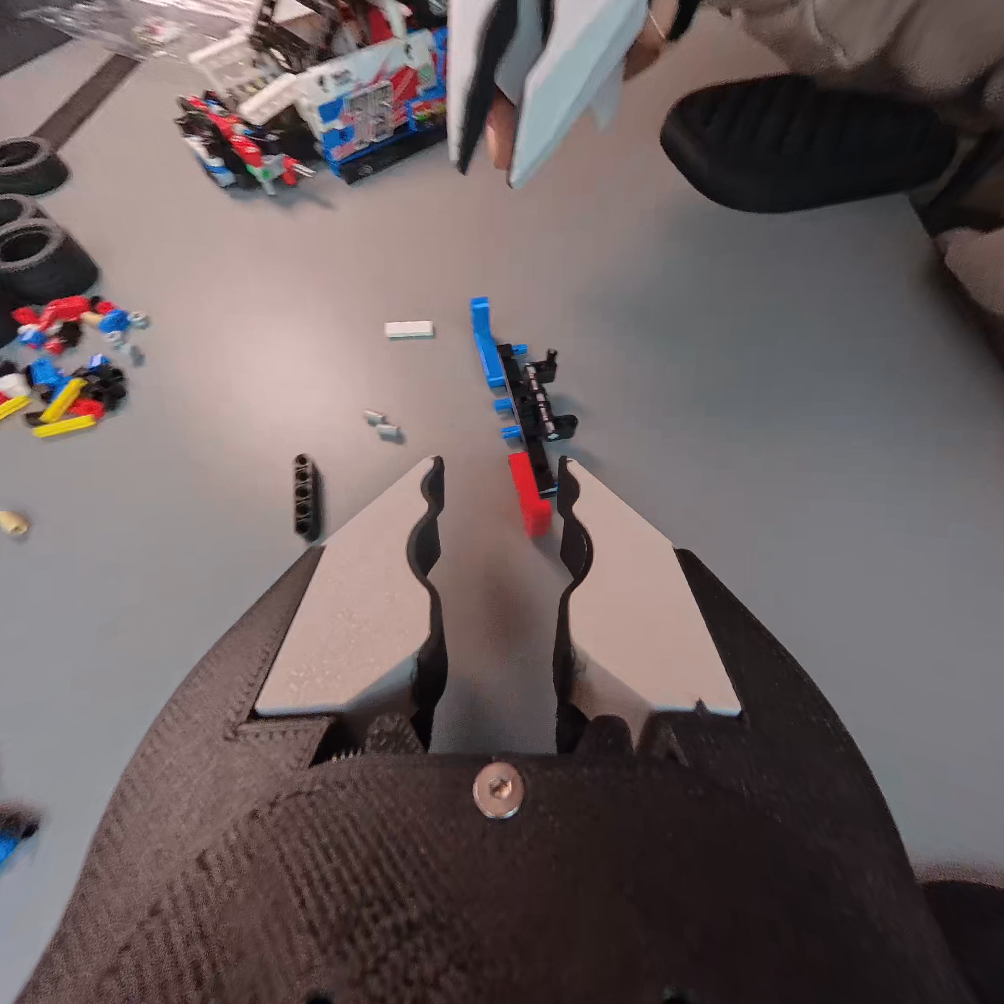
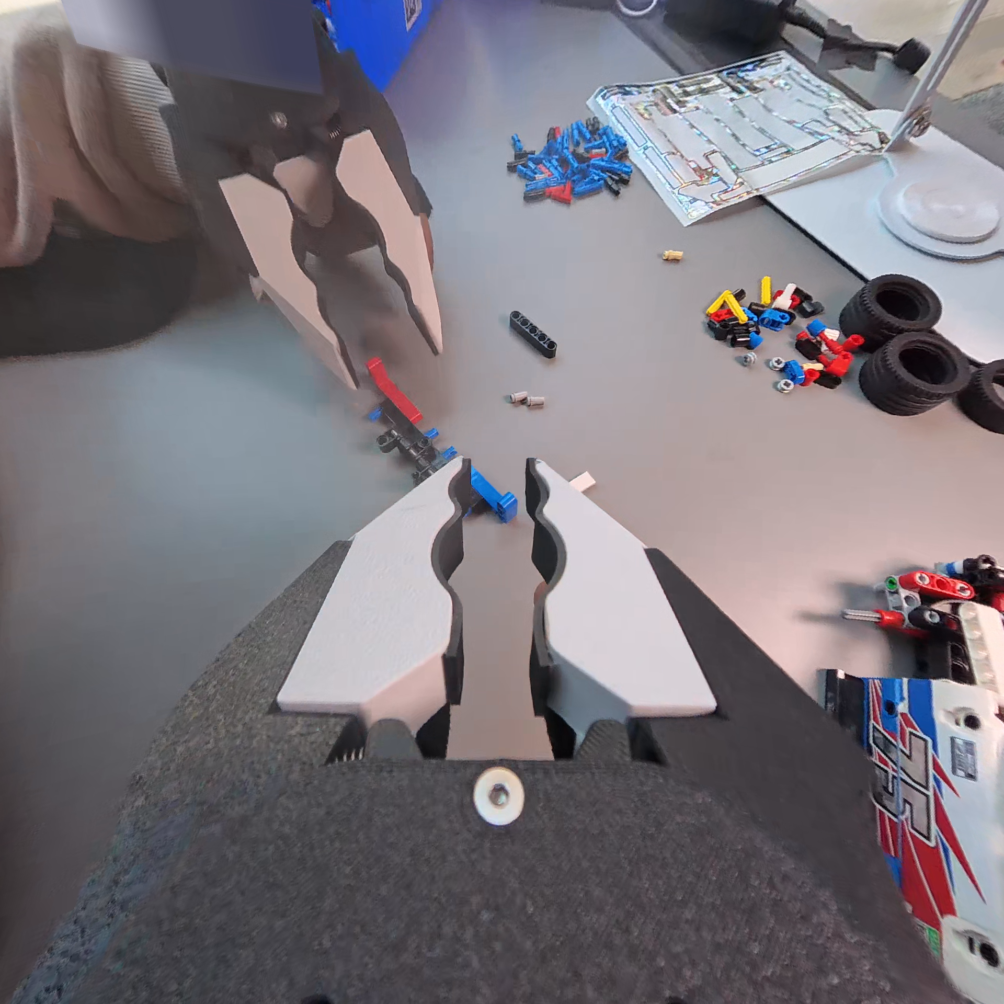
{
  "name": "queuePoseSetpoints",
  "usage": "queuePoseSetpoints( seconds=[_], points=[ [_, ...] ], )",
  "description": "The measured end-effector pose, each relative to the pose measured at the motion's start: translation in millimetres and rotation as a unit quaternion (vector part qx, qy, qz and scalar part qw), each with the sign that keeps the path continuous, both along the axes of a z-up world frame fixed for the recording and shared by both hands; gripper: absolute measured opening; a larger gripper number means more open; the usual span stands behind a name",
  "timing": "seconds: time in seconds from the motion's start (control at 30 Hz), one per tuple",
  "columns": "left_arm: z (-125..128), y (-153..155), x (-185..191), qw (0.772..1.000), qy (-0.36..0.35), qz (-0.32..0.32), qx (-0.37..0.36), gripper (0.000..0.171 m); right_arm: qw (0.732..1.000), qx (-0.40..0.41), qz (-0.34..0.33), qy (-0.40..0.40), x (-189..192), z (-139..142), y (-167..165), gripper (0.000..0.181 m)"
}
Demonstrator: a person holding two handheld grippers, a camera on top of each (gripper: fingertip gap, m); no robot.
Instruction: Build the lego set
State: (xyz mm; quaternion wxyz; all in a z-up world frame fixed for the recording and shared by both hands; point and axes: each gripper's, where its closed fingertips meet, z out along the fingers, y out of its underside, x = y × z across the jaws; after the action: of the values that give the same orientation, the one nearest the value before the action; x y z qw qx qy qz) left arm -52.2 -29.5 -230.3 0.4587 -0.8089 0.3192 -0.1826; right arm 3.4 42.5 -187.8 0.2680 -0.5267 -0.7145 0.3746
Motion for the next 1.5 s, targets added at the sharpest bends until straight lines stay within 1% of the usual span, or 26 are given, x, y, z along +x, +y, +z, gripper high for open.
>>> queuePoseSetpoints(
  seconds=[0.07, 0.13, 0.2, 0.3, 0.37, 0.4, 0.43, 0.47, 0.5, 0.53, 0.6, 0.67, 0.73, 0.77, 0.83, 0.87, 0.93, 1.03, 1.07, 1.13, 1.27, 1.33, 1.5],
  points=[
    [7.7, 6.7, -30.8, 0.997, -0.024, 0.071, 0.007, 0.03, 1.0, -0.008, -0.015, 0.017, 0.1, -3.2, 6.1, 0.017],
    [7.1, 13.2, -57.1, 0.99, -0.042, 0.132, 0.001, 0.029, 0.999, -0.024, -0.026, 0.037, 0.7, -6.0, 11.4, 0.015],
    [-0.2, 13.1, -68.1, 0.987, -0.04, 0.151, -0.023, 0.029, 0.997, -0.038, -0.038, 0.058, 1.0, -8.0, 17.7, 0.014],
    [-1.9, 10.1, -78.8, 0.985, -0.017, 0.171, -0.028, 0.024, 0.991, -0.07, -0.055, 0.096, 3.4, -2.2, 27.3, 0.013],
    [-3.7, 7.7, -89.3, 0.979, -0.011, 0.2, -0.03, 0.023, 0.987, -0.08, -0.061, 0.129, 10.2, 11.7, 35.7, 0.013],
    [-4.0, 6.8, -95.7, 0.976, -0.013, 0.217, -0.026, 0.022, 0.982, -0.08, -0.066, 0.16, 14.3, 24.2, 42.3, 0.014],
    [-3.0, 6.8, -103.8, 0.971, -0.016, 0.239, -0.018, 0.022, 0.972, -0.083, -0.082, 0.202, 18.7, 40.2, 52.3, 0.017],
    [-0.4, 7.2, -113.8, 0.964, -0.02, 0.266, -0.005, 0.024, 0.958, -0.089, -0.113, 0.249, 24.1, 58.2, 67.7, 0.02],
    [4.7, 8.0, -125.7, 0.955, -0.027, 0.296, 0.015, 0.025, 0.939, -0.093, -0.147, 0.297, 32.7, 76.6, 84.7, 0.0],
    [11.5, 8.4, -136.2, 0.945, -0.04, 0.322, 0.036, 0.025, 0.919, -0.094, -0.164, 0.347, 43.8, 95.3, 96.7, 0.0],
    [27.7, 7.4, -156.6, 0.923, -0.066, 0.369, 0.083, 0.025, 0.892, -0.079, -0.185, 0.405, 64.0, 119.7, 112.8, 0.0],
    [45.3, 3.5, -174.8, 0.9, -0.079, 0.407, 0.135, 0.027, 0.869, -0.055, -0.216, 0.441, 79.6, 131.6, 127.8, 0.0],
    [57.0, -1.7, -189.1, 0.879, -0.083, 0.439, 0.167, 0.028, 0.854, -0.035, -0.246, 0.457, 89.4, 134.8, 139.4, 0.002],
    [59.2, -4.3, -196.2, 0.869, -0.079, 0.457, 0.173, 0.028, 0.849, -0.025, -0.257, 0.461, 92.4, 135.9, 143.6, 0.01],
    [58.2, -8.9, -208.7, 0.852, -0.063, 0.489, 0.173, 0.029, 0.838, -0.022, -0.274, 0.471, 98.2, 139.7, 150.5, 0.023],
    [54.9, -10.6, -213.5, 0.846, -0.056, 0.504, 0.164, 0.03, 0.831, -0.024, -0.28, 0.48, 102.1, 142.9, 153.2, 0.027],
    [46.9, -10.5, -216.3, 0.842, -0.044, 0.518, 0.141, 0.03, 0.816, -0.025, -0.294, 0.497, 111.5, 150.0, 158.6, 0.032],
    [17.6, -5.3, -210.9, 0.855, -0.008, 0.516, 0.061, 0.032, 0.798, -0.02, -0.313, 0.514, 124.7, 158.3, 165.4, 0.033],
    [8.8, -3.3, -207.4, 0.86, 0.002, 0.509, 0.039, 0.031, 0.797, -0.022, -0.314, 0.515, 126.3, 158.8, 166.0, 0.032],
    [-4.4, -1.6, -206.0, 0.86, 0.021, 0.51, 0.005, 0.031, 0.799, -0.026, -0.314, 0.512, 125.3, 156.9, 165.9, 0.031],
    [-15.8, -7.8, -218.1, 0.837, 0.057, 0.543, -0.035, 0.029, 0.812, -0.023, -0.3, 0.5, 117.3, 152.5, 159.2, 0.026],
    [-23.8, -10.3, -219.6, 0.833, 0.061, 0.547, -0.055, 0.026, 0.817, -0.016, -0.294, 0.495, 113.9, 150.9, 155.7, 0.024],
    [-27.3, -8.6, -224.7, 0.832, 0.066, 0.547, -0.067, 0.017, 0.828, -0.006, -0.285, 0.483, 106.1, 145.4, 149.9, 0.022]
  ],
)
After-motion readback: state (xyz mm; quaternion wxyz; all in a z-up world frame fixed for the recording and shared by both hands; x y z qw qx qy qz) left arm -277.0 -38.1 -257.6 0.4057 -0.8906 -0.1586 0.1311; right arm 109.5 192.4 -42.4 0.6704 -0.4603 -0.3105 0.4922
